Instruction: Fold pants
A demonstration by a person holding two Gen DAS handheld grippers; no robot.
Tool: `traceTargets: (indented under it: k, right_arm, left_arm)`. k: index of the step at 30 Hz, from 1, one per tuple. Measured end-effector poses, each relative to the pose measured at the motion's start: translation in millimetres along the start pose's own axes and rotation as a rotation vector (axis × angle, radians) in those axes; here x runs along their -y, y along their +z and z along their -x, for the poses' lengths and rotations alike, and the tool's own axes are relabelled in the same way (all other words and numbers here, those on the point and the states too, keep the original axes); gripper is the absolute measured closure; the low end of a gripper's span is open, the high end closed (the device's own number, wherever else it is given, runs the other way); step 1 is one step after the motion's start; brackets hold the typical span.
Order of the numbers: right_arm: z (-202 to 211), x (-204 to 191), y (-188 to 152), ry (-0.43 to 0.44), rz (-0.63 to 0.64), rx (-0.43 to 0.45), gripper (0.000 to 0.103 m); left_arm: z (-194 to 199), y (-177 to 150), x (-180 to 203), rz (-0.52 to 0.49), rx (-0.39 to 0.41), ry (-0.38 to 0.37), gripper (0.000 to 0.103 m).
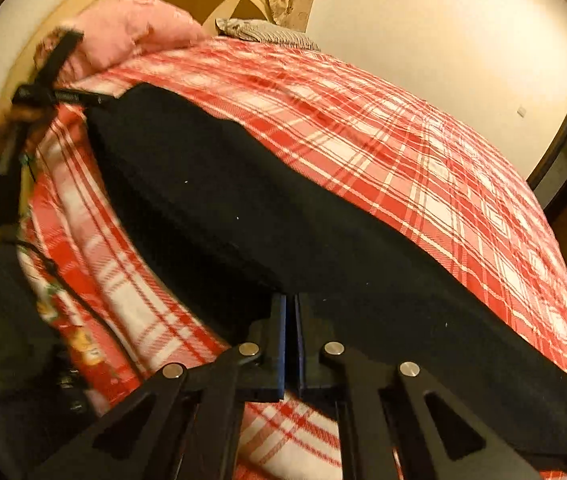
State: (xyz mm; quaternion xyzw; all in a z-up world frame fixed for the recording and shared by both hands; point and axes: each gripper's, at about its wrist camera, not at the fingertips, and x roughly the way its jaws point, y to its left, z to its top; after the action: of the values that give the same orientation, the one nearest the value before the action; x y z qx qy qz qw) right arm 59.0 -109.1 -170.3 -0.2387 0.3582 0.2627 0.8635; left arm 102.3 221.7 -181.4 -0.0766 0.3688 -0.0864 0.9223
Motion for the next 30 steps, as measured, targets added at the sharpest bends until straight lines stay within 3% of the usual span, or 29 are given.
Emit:
traceTargets:
  k: [4,6,9,12,18,22,24,25,27,28,29,30]
  right_arm:
    - [-18.5,-12.3,-17.4,0.011,0.046,-0.068,0.100]
    - [-26.3,-15.5,-23.5,0.002,0.062,-0.088,0.100]
    - [-15.1,-10.3,-22.1,0.026,0.024,-0.053,0.101]
    - [-4.9,-6.8,-18.1,0.028,0.026,-0.032,0.101]
    - [-30.5,-21.2,-30.8,0.047,0.067,-0.110,0.103]
    - [-20.3,-19.5,-31.0,0.062,0.060,-0.064,0.103]
    - [-15.8,-11.5,-28.6,0.097,0.019,-0.060,0.102]
    - [-13.3,-8.1,-27.1,0.071,0.011,-0.047,0.100]
    - [-9.7,-5.2,-24.5,0.037,0.010,-0.026,0.092]
    - [-8.8,-3.1,-23.6,0.034,0.004,-0.022,0.078]
    - [-7.6,-0.8,-23.1,0.030,-0.001,-0.017,0.056]
    - [-7.1,0.6,-23.1,0.024,-0.003,-0.012,0.047]
  left_arm:
    - [-1.1,-2.2,-5.2,0.022,-0.002,-0.019,0.041]
    - [-5.4,-3.2,-6.9,0.031,-0.027,0.014,0.034]
    - [-4.7,-6.3,-12.2,0.059,-0.034,0.018,0.034]
    - [9.8,-4.9,-10.5,0.060,0.013,0.030,0.034]
    - [42.8,14.5,12.9,0.006,0.151,0.096,0.034]
    - [46.7,16.8,57.6,-0.130,0.134,0.004,0.033]
    - [40.3,9.5,89.3,-0.255,0.092,-0.038,0.033]
    - [36.7,4.1,105.5,-0.328,0.069,-0.053,0.033]
    - [26.2,-12.0,138.3,-0.481,0.019,-0.078,0.033]
    - [24.1,-16.4,145.7,-0.516,0.012,-0.077,0.033]
    - [18.8,-23.4,156.2,-0.566,-0.004,-0.086,0.033]
    - [12.8,-28.8,163.7,-0.605,-0.024,-0.093,0.033]
